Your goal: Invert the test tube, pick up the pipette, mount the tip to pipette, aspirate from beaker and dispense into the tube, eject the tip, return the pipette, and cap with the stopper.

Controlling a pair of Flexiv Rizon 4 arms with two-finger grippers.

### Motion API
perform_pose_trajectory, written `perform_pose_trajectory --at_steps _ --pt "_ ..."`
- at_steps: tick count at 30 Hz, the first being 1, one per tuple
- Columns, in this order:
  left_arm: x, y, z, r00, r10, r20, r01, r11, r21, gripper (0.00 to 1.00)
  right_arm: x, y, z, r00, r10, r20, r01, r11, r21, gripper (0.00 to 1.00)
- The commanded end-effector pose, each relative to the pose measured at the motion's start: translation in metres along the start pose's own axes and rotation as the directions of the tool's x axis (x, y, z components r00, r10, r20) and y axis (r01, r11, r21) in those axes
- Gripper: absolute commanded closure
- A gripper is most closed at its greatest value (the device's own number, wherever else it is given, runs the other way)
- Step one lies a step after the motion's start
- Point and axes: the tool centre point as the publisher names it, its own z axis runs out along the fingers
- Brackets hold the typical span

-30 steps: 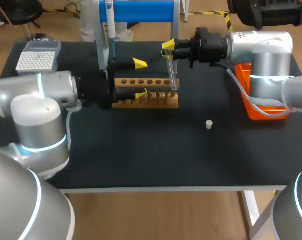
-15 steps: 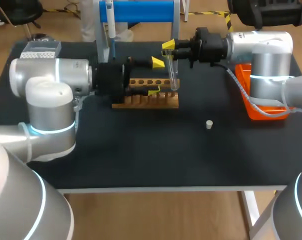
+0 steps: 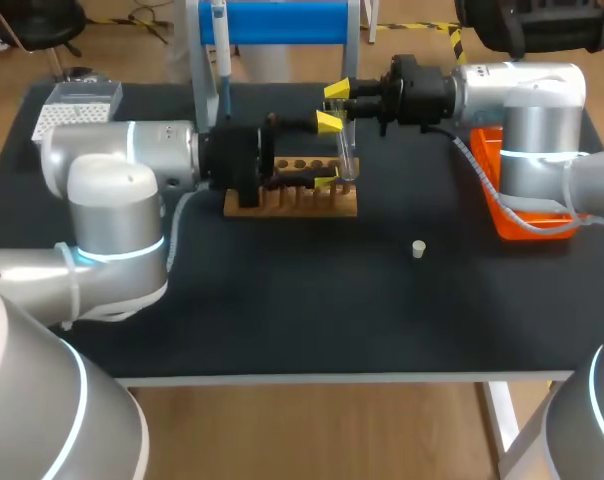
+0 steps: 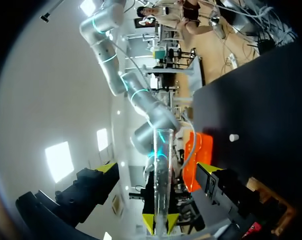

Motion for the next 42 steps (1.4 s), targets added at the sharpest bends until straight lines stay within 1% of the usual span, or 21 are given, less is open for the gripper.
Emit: perform_pose_trajectory --at_steps 1,5,10,15,21,23,25,26,28,29,30,31,33,35,37,38,42 --pt "-0.007 -0.002 0.009 1.0 -0.006 -0.008 0.005 1.0 -0.012 0.0 0.001 0.0 -0.001 1.0 0.0 0.003 0.0 1.0 0.001 1.0" --pt "-0.006 -0.003 0.014 1.0 -0.02 -0.017 0.02 1.0 -0.007 0.0 0.001 0.0 -0.001 1.0 0.0 0.003 0.0 1.0 0.001 1.0" --pt "0.0 -0.005 0.021 0.995 -0.065 -0.076 0.065 0.998 0.0 0.0 0.001 0.0 -0.001 1.0 0.0 0.003 0.0 1.0 0.001 1.0" --pt "0.002 -0.006 0.022 0.992 -0.106 -0.063 0.105 0.994 -0.006 0.0 0.001 0.0 -0.001 1.0 0.0 0.003 0.0 1.0 0.001 1.0" --pt "0.001 -0.007 0.023 0.994 -0.101 -0.043 0.101 0.995 -0.008 0.0 0.001 0.0 -0.001 1.0 0.0 0.003 0.0 1.0 0.001 1.0" --pt "0.002 -0.008 0.024 0.997 -0.073 -0.023 0.073 0.997 -0.004 0.0 0.001 0.0 -0.001 1.0 0.0 0.003 0.0 1.0 0.001 1.0" --pt "0.003 -0.008 0.023 0.998 -0.059 -0.026 0.059 0.998 -0.006 0.0 0.001 0.0 -0.001 1.0 0.0 0.003 0.0 1.0 0.001 1.0" --pt "0.003 -0.009 0.023 0.998 -0.05 -0.024 0.05 0.999 -0.01 0.12 0.001 0.0 -0.001 1.0 0.0 0.003 0.0 1.0 0.001 1.0" --pt "0.004 -0.009 0.022 1.0 -0.023 -0.012 0.023 1.0 -0.006 0.2 0.001 0.0 -0.001 1.0 0.0 0.003 0.0 1.0 0.001 1.0" --pt "0.004 -0.01 0.022 1.0 -0.018 -0.012 0.018 1.0 -0.006 0.52 0.001 0.0 -0.001 1.0 0.0 0.003 0.0 1.0 0.001 1.0" --pt "0.004 -0.009 0.022 1.0 -0.012 -0.011 0.012 1.0 -0.006 0.58 0.001 0.0 -0.001 1.0 0.0 0.003 0.0 1.0 0.001 1.0" --pt "0.004 -0.009 0.022 1.0 -0.012 -0.01 0.012 1.0 -0.005 0.59 0.001 0.0 -0.001 1.0 0.0 0.003 0.0 1.0 0.001 1.0" --pt "0.005 -0.009 0.021 1.0 -0.012 -0.012 0.012 1.0 -0.005 0.57 0.001 0.0 -0.001 1.0 0.0 0.003 0.0 1.0 0.001 1.0" --pt "0.005 -0.008 0.021 1.0 -0.01 -0.013 0.01 1.0 -0.005 0.6 0.001 0.0 -0.001 1.0 0.0 0.003 0.0 1.0 0.001 1.0" --pt "0.005 -0.008 0.021 1.0 -0.01 -0.014 0.01 1.0 -0.004 0.59 0.001 0.0 -0.001 1.0 0.0 0.003 0.0 1.0 0.001 1.0" --pt "0.005 -0.008 0.021 1.0 -0.01 -0.014 0.01 1.0 -0.003 0.61 0.001 0.0 -0.001 1.0 0.0 0.003 0.0 1.0 0.001 1.0" --pt "0.005 -0.007 0.021 1.0 -0.016 -0.022 0.016 1.0 0.005 0.58 0.001 0.0 -0.001 1.0 0.0 0.003 0.0 1.0 0.001 1.0"
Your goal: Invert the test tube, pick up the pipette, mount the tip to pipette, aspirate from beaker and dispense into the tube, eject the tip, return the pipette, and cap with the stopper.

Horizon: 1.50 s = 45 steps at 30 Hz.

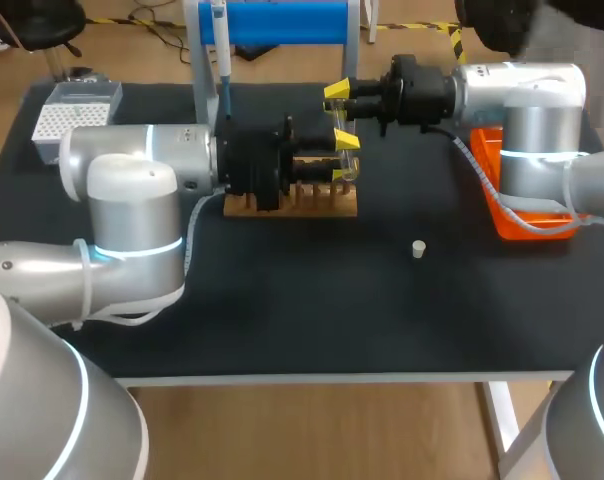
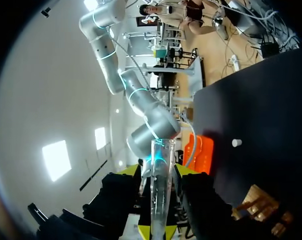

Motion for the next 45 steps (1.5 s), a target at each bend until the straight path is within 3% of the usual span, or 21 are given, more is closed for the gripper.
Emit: perform_pose_trajectory --at_steps 1,12,15,17,36,37,38,45 --pt "0.0 0.0016 0.0003 1.0 -0.001 -0.009 0.001 1.0 0.013 0.56 0.0011 -0.0001 -0.0009 1.0 0.0 0.003 0.0 1.0 0.001 1.0" --pt "-0.0014 0.0014 0.0029 1.0 0.009 -0.024 -0.008 0.999 0.038 0.57 0.0011 -0.0001 -0.0009 1.0 0.0 0.003 0.0 1.0 0.001 1.0" --pt "-0.0013 0.0019 0.0034 1.0 0.008 -0.023 -0.008 0.999 0.04 0.67 0.0011 -0.0001 -0.0009 1.0 0.0 0.003 0.0 1.0 0.001 1.0" --pt "-0.0012 0.002 0.0036 1.0 0.008 -0.021 -0.007 0.999 0.04 1.0 0.0011 -0.0001 -0.0009 1.0 0.0 0.003 0.0 1.0 0.001 1.0" --pt "-0.0019 0.0031 0.0074 1.0 0.012 -0.003 -0.011 0.998 0.068 1.0 0.0011 -0.0001 -0.0009 1.0 0.0 0.003 0.0 1.0 0.001 1.0" --pt "-0.0019 0.0031 0.0074 1.0 0.012 -0.003 -0.011 0.998 0.068 1.0 0.0011 -0.0001 -0.0009 1.0 0.0 0.003 0.0 1.0 0.001 0.75" --pt "-0.0019 0.0031 0.0074 1.0 0.012 -0.003 -0.011 0.998 0.068 1.0 0.0011 -0.0001 -0.0009 1.0 0.0 0.003 0.0 1.0 0.001 0.0" --pt "-0.0019 0.0031 0.0074 1.0 0.012 -0.003 -0.011 0.998 0.068 1.0 0.0011 -0.0001 -0.0009 1.0 0.0 0.003 0.0 1.0 0.001 0.0"
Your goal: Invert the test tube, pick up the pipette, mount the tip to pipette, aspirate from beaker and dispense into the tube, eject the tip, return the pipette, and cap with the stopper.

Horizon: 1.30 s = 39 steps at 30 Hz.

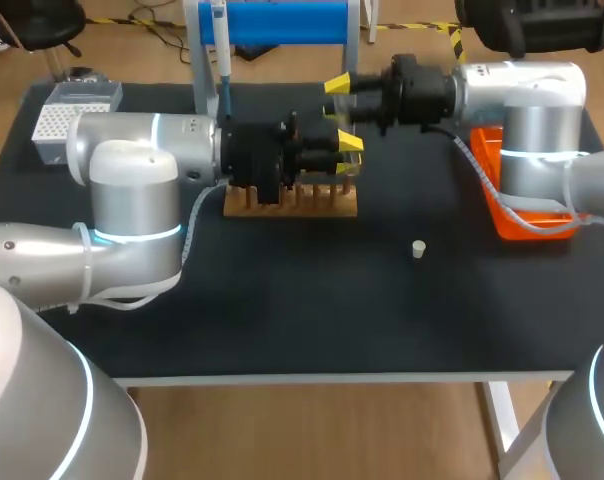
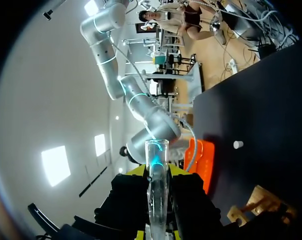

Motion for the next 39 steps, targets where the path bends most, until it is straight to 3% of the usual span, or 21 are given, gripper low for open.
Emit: perform_pose_trajectory --at_steps 1,8,13,15,17,18,20,35,36,37,39 --pt "0.0 0.001 0.001 1.0 0.001 -0.002 -0.001 1.0 0.002 1.0 0.0 0.0 -0.001 1.0 -0.001 0.002 0.001 1.0 0.001 0.0" --pt "0.0 0.001 0.001 1.0 0.001 -0.002 -0.001 1.0 0.002 1.0 0.0 0.0 -0.001 1.0 -0.001 0.002 0.001 1.0 0.001 0.0" --pt "0.0 0.001 0.001 1.0 0.001 -0.002 -0.001 1.0 0.002 1.0 0.008 0.0 -0.025 0.981 -0.191 0.019 0.191 0.981 -0.015 0.0" --pt "0.0 0.001 0.001 1.0 0.001 -0.002 -0.001 1.0 0.002 1.0 0.009 0.002 -0.034 0.939 -0.342 0.049 0.342 0.94 -0.003 0.0" --pt "0.0 0.001 0.001 1.0 0.001 -0.002 -0.001 1.0 0.002 1.0 0.007 0.005 -0.042 0.863 -0.499 0.077 0.5 0.866 0.01 0.0" --pt "0.0 0.001 0.001 1.0 0.001 -0.002 -0.001 1.0 0.002 1.0 0.006 0.006 -0.045 0.812 -0.577 0.086 0.578 0.816 0.019 0.0" --pt "0.0 0.001 0.001 1.0 0.001 -0.002 -0.001 1.0 0.002 1.0 0.001 0.008 -0.051 0.626 -0.766 0.146 0.769 0.637 0.052 0.0" --pt "0.0 0.001 0.001 1.0 0.001 -0.002 -0.001 1.0 0.002 1.0 0.001 0.008 -0.051 0.626 -0.766 0.146 0.769 0.637 0.052 0.0" --pt "0.0 0.001 0.001 1.0 0.001 -0.002 -0.001 1.0 0.002 1.0 -0.002 0.007 -0.052 0.572 -0.806 0.152 0.804 0.588 0.088 0.0" --pt "0.0 0.001 0.001 1.0 0.001 -0.002 -0.001 1.0 0.002 1.0 -0.008 0.006 -0.055 0.463 -0.867 0.183 0.858 0.491 0.153 0.0" --pt "0.0 0.001 0.001 1.0 0.001 -0.002 -0.001 1.0 0.002 1.0 -0.014 0.008 -0.06 0.42 -0.891 0.173 0.875 0.448 0.184 0.0"
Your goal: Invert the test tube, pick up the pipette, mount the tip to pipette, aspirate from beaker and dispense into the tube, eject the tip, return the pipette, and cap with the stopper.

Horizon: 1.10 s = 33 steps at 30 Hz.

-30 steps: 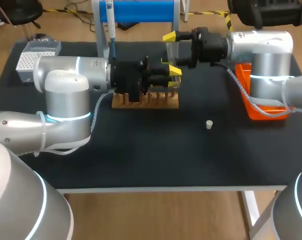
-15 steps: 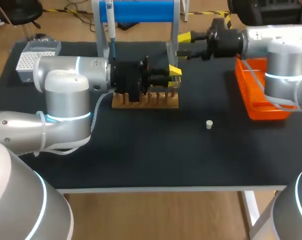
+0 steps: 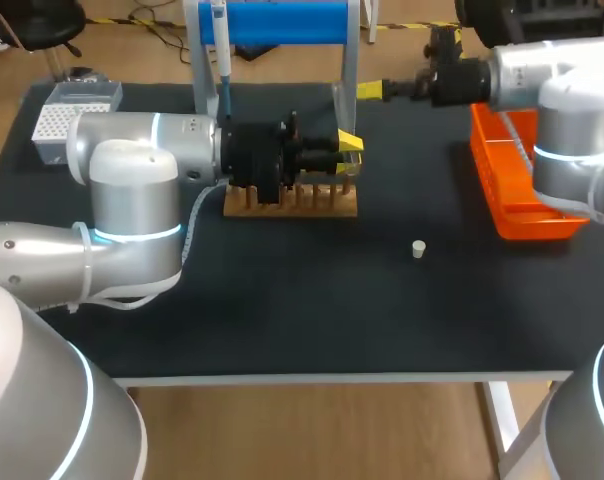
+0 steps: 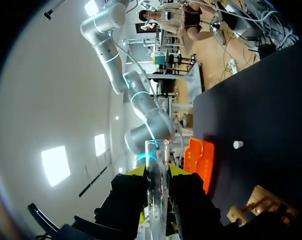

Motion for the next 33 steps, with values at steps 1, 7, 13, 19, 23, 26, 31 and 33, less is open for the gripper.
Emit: perform_pose_trajectory --at_steps 1,7,13,19,23,26,31,33 --pt "0.0 0.001 0.001 1.0 0.001 0.0 -0.001 1.0 0.002 1.0 -0.007 -0.009 -0.012 0.978 -0.204 0.041 0.2 0.976 0.091 0.0" --pt "0.0 0.001 0.001 1.0 0.001 0.0 -0.001 1.0 0.002 1.0 -0.023 -0.014 -0.02 0.918 -0.395 0.038 0.38 0.902 0.205 0.0" --pt "0.0 0.001 0.001 1.0 0.001 0.0 -0.001 1.0 0.002 1.0 -0.028 -0.029 -0.016 0.884 -0.459 0.088 0.425 0.868 0.256 0.0" --pt "0.0 0.001 0.001 1.0 0.001 0.0 -0.001 1.0 0.002 1.0 -0.021 -0.045 -0.011 0.87 -0.442 0.217 0.391 0.888 0.243 0.0" --pt "0.0 0.001 0.001 1.0 0.001 0.0 -0.001 1.0 0.002 1.0 -0.014 -0.052 -0.011 0.861 -0.421 0.285 0.369 0.903 0.221 0.0" --pt "0.0 0.001 0.001 1.0 0.001 0.0 -0.001 1.0 0.002 1.0 -0.008 -0.057 -0.011 0.856 -0.414 0.31 0.367 0.908 0.201 0.0" --pt "0.0 0.001 0.001 1.0 0.001 0.0 -0.001 1.0 0.002 1.0 -0.006 -0.07 -0.008 0.823 -0.47 0.32 0.419 0.882 0.218 0.0" --pt "0.0 0.001 0.001 1.0 0.001 0.0 -0.001 1.0 0.002 1.0 -0.007 -0.075 -0.005 0.815 -0.484 0.317 0.428 0.873 0.232 0.0"
